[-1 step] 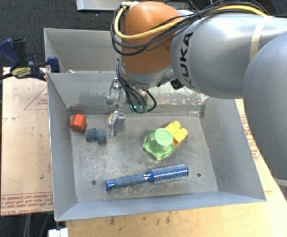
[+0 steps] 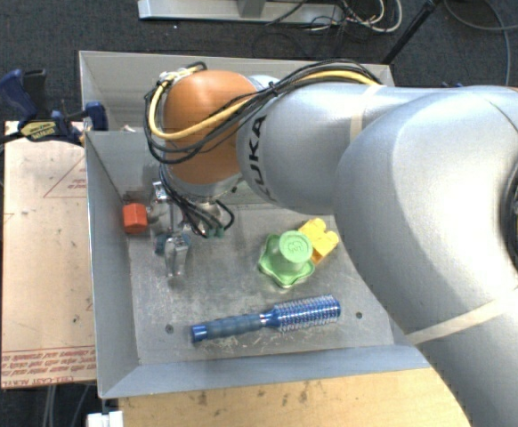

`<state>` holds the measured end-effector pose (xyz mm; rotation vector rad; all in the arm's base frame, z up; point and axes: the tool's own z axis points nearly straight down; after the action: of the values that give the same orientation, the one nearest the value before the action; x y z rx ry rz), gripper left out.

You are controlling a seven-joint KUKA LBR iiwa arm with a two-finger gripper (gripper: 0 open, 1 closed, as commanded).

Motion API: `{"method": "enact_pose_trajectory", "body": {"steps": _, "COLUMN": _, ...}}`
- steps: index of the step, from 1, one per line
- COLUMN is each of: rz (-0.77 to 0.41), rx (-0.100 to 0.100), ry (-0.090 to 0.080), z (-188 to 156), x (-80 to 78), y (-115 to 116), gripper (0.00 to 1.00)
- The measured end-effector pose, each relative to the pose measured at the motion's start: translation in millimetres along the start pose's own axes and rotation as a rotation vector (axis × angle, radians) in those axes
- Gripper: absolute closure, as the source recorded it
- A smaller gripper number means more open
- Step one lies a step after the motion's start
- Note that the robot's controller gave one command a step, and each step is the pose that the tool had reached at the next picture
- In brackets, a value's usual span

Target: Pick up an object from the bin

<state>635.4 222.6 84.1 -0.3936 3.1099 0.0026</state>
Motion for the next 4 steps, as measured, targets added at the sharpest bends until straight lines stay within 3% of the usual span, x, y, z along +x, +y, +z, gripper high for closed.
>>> {"method": "enact_pose_trajectory", "body": {"steps": 1, "rz": 0.000, "rx": -0.001, "ry": 0.005, "z": 3.3, "x": 1.4, "y": 0.3, "gripper": 1.00}}
{"method": "enact_pose_trajectory", "body": {"steps": 2, "rz": 0.000, "rx": -0.001, "ry": 0.005, "z": 3.2, "x": 1.3, "y": 0.2, "gripper": 0.00}}
{"method": "enact_pose_trajectory", "body": {"steps": 3, "rz": 0.000, "rx": -0.002, "ry": 0.005, "z": 3.2, "x": 1.3, "y": 0.2, "gripper": 1.00}}
{"method": "enact_pose_trajectory", "body": {"steps": 4, "rz": 0.000, "rx": -0.001, "ry": 0.005, "z": 3.4, "x": 1.3, "y": 0.1, "gripper": 0.00}}
